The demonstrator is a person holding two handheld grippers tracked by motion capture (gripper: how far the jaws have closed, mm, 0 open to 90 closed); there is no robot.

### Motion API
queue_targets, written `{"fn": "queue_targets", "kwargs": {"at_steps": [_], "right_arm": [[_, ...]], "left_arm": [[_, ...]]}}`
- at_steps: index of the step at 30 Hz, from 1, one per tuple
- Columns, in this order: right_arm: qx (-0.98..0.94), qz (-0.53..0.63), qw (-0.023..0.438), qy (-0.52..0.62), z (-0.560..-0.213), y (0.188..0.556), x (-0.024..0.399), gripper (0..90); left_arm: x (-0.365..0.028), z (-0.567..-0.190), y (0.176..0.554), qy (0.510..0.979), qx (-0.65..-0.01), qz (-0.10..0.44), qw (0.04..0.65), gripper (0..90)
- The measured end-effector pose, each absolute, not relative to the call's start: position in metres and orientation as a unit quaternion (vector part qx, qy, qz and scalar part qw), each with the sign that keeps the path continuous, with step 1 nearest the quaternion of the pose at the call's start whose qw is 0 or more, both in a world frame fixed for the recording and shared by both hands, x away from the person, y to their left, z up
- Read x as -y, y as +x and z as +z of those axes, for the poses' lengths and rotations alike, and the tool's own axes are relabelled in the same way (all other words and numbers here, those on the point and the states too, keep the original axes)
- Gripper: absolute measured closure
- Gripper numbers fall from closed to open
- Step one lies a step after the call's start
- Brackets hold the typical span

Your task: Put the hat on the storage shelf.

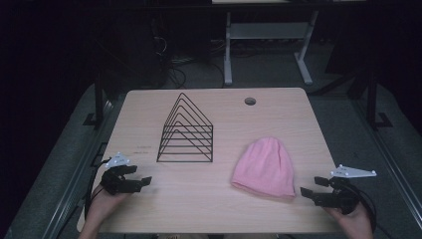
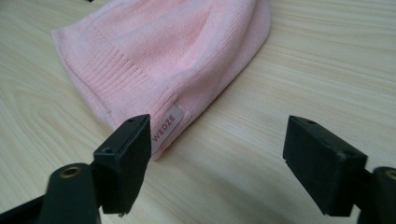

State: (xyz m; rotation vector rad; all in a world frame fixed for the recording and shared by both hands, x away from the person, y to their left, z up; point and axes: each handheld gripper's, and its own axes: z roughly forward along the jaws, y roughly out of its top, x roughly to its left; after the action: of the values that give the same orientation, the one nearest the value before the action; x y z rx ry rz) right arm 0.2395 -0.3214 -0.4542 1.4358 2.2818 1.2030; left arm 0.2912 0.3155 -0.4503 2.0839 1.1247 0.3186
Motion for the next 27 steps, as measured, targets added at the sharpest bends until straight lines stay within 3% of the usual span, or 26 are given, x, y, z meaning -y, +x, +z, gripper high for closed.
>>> {"fn": "queue_targets", "kwargs": {"at_steps": [27], "right_arm": [[-0.791, 0.415, 0.084, 0.442, -0.418, 0.278, 0.296, 19.7]], "left_arm": [[-0.313, -0.449, 0.290, 0.813, -0.434, 0.122, 0.370, 19.7]]}}
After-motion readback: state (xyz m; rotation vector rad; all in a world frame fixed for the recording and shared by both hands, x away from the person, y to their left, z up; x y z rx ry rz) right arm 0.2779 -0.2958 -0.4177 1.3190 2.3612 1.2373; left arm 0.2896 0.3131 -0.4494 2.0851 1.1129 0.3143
